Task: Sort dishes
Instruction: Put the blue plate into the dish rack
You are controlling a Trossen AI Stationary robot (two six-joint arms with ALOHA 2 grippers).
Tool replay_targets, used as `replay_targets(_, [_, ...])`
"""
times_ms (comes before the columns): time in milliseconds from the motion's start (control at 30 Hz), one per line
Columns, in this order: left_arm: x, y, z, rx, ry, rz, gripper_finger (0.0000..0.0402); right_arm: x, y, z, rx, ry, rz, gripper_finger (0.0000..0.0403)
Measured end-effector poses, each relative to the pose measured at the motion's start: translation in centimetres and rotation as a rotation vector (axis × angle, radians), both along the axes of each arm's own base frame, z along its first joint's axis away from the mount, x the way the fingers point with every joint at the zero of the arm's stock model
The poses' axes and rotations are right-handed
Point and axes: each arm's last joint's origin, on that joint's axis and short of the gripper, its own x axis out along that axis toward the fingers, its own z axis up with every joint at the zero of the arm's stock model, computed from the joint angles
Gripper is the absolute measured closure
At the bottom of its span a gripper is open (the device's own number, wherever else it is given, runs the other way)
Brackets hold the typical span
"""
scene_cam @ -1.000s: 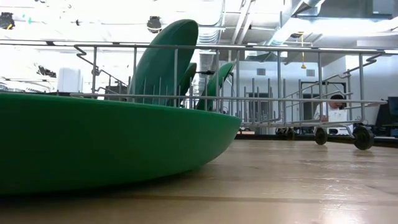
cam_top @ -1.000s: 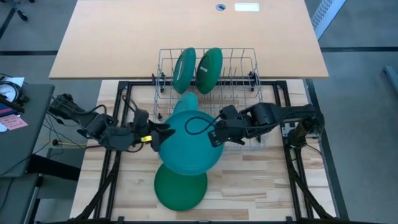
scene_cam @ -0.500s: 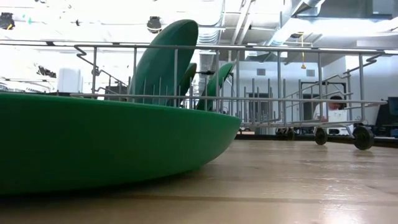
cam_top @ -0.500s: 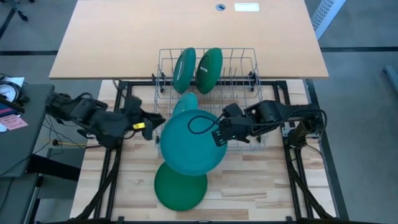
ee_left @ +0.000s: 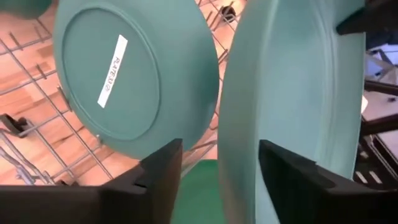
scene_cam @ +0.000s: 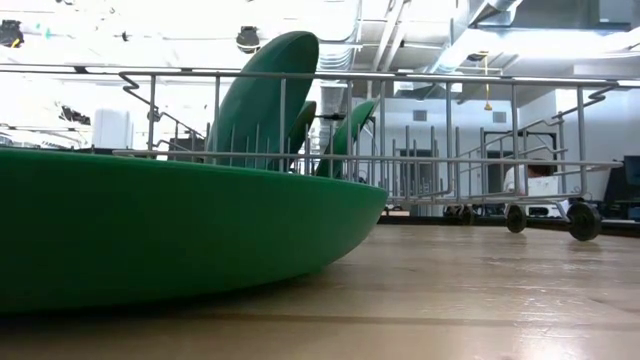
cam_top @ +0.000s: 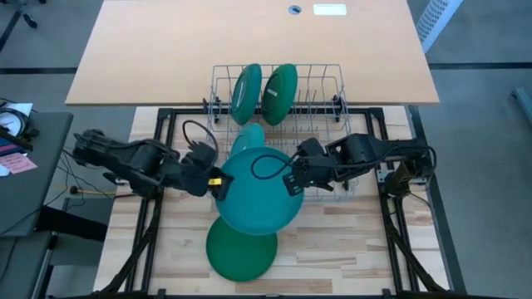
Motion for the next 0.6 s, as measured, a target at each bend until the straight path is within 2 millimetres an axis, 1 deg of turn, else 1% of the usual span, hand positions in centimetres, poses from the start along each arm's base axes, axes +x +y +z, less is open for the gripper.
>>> replay_targets(100, [0.5,-0.2,-0.3,-0.008,-0.003,0.028,0.0255,0.0,0.0,0.0,0.012,0.002,-0.001,0.0403])
replay_targets(267, [0.8,-0.2,-0.4,-0.014,-0.011,0.054,0.0374,0.0,-0.1,0.0,0.013,0.007,-0.004,0.0398])
replay_targets(300, [0.7,-0.2,-0.4,-0.011,-0.017,0.060,0.0384,0.0,-0.2,0.0,0.011,0.008,-0.001,0.0397])
replay_targets(333, [0.7,-0.2,-0.3,-0.008,-0.020,0.064,0.0386,0.0,-0.2,0.0,0.009,0.006,0.002,0.0397])
replay_targets(600, [0.2,0.1,1.4,0.010,-0.064,0.044,0.0350,0.2,-0.9,0.0,-0.016,0.015,0.040,0.0396])
